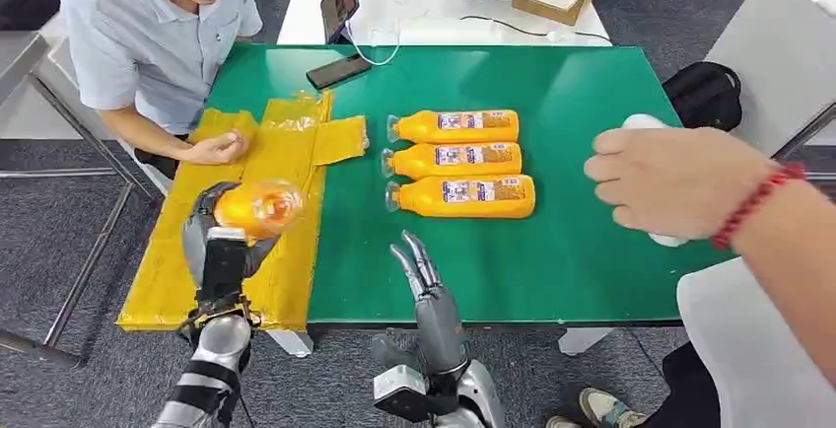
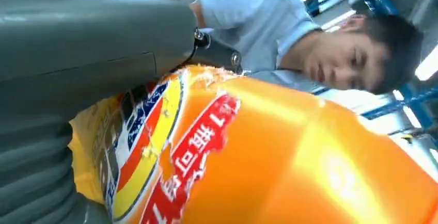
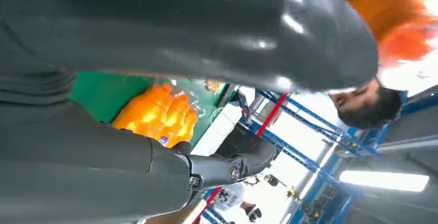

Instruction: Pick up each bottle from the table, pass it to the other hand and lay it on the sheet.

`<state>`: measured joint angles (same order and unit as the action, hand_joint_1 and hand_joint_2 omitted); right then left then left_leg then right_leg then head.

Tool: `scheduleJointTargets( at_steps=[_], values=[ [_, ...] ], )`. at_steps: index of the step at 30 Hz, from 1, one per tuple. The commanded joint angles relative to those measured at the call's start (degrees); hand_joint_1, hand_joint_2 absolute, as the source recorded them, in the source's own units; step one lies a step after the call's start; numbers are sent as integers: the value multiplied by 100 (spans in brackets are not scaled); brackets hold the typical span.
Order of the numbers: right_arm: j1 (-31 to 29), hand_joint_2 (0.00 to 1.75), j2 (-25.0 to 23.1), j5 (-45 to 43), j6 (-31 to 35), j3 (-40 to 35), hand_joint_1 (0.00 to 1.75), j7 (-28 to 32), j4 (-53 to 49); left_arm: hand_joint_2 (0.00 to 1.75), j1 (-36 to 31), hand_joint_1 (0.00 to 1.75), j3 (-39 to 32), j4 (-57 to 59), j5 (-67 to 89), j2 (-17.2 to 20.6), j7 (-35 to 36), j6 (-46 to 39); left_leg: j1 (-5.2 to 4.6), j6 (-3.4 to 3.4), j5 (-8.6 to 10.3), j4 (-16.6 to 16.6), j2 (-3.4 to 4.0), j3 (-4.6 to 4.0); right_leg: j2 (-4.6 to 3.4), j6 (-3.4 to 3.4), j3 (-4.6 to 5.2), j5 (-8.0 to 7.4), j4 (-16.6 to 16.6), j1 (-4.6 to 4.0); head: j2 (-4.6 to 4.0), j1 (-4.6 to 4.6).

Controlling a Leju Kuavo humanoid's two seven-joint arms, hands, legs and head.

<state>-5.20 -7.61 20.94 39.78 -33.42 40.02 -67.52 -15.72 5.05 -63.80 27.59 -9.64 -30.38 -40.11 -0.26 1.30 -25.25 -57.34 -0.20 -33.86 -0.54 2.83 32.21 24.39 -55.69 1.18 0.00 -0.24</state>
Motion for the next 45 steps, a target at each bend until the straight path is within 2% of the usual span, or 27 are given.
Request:
scheduleJointTargets(
  at_steps=[1, 3, 5, 10, 15, 16, 18, 21, 24, 29, 32, 36, 37, 45],
  values=[
    [-187, 0, 163, -274, -93, -322, 0, -2, 33, 175, -1495, 175, 724, 3121, 2815, 724, 1551, 346, 9, -13, 4, 6, -22, 15, 29, -17, -23, 5, 6, -10, 0, 2],
    [-190, 0, 128, -306, -215, -331, 0, -2, 50, 175, -1781, 175, 864, 3647, 2836, 776, 1806, 1021, 11, -11, 5, 0, -33, 10, 38, -17, -21, 4, 5, -12, 0, 2],
    [-178, 0, 65, -334, -375, -301, 0, -2, 130, 175, -1993, 175, 1034, 3984, 2914, 857, 2145, 1765, 12, -11, 1, -4, -10, 8, 18, -16, -16, 1, 0, -13, 0, 0],
    [-176, 0, 50, -312, -396, -292, 0, -2, 160, 175, -2031, 175, 1098, 4041, 2975, 877, 2218, 1892, 4, -8, 3, 7, -16, 21, 18, -11, -32, 2, 2, -5, 0, 2],
    [-100, 0, -67, -341, -541, -54, 0, -2, 324, 175, -2136, 175, 1437, 4060, 3293, 861, 2718, 2613, 10, -13, 6, 6, -11, 33, 15, -18, -39, -5, 3, -11, 0, 2],
    [-92, 0, -66, -342, -544, -53, 0, -2, 334, 175, -2139, 166, 1440, 4052, 3291, 833, 2720, 2614, 4, -10, 6, 9, -13, 38, 14, -14, -40, -3, 1, -5, 0, 0],
    [-121, 0, -112, -288, -630, -13, 0, -2, 426, 175, -2050, 3, 1266, 3898, 2987, 743, 2653, 2864, 6, -14, 8, 12, -6, 46, 9, -16, -46, -5, 5, -8, 0, 0],
    [-138, 0, -117, -284, -673, -15, 0, -2, 460, 175, -1964, 0, 1068, 3791, 2590, 664, 2501, 3088, 10, -18, 7, 14, 3, 53, 4, -20, -51, -8, 8, -12, 0, 2],
    [-196, 0, -73, -369, -639, -127, 0, -2, 544, 175, -1631, 0, 723, 3341, 1285, 602, 1612, 4028, 3, -12, 5, 13, -1, 67, 7, -12, -62, -1, 2, -4, 0, 2],
    [-252, 0, 17, -470, -454, -273, 0, -2, 705, 175, -961, 0, 1014, 1975, -88, 560, 900, 4576, 2, -12, 4, 17, -2, 70, 10, -12, -72, 0, 11, -3, 0, 0],
    [-235, 0, 50, -538, -370, -302, 0, -2, 718, 175, -497, 0, 1161, 938, -1471, 518, 964, 4961, 5, -11, 1, 12, -3, 60, 9, -12, -67, 1, 10, -6, 0, 2],
    [-224, 0, 107, -485, -187, -276, 0, -2, 753, 175, -199, 0, 1305, 241, -2502, 545, 1105, 5056, 3, -12, 3, 3, -8, 35, 16, -13, -41, 2, 2, -5, 0, 2],
    [-222, 0, 152, -443, -103, -261, 0, -2, 713, 175, -110, 0, 1303, 41, -2749, 544, 961, 4961, 1, -11, 4, 2, -16, 28, 20, -11, -35, 2, 1, -3, 0, 2],
    [-224, 0, 186, -460, -130, -245, 0, -2, 687, 175, -67, 0, 1334, -63, -2776, 559, 967, 4944, 6, -13, 2, 0, -17, 20, 22, -13, -27, 4, 0, -7, 0, 2]
  ],
)
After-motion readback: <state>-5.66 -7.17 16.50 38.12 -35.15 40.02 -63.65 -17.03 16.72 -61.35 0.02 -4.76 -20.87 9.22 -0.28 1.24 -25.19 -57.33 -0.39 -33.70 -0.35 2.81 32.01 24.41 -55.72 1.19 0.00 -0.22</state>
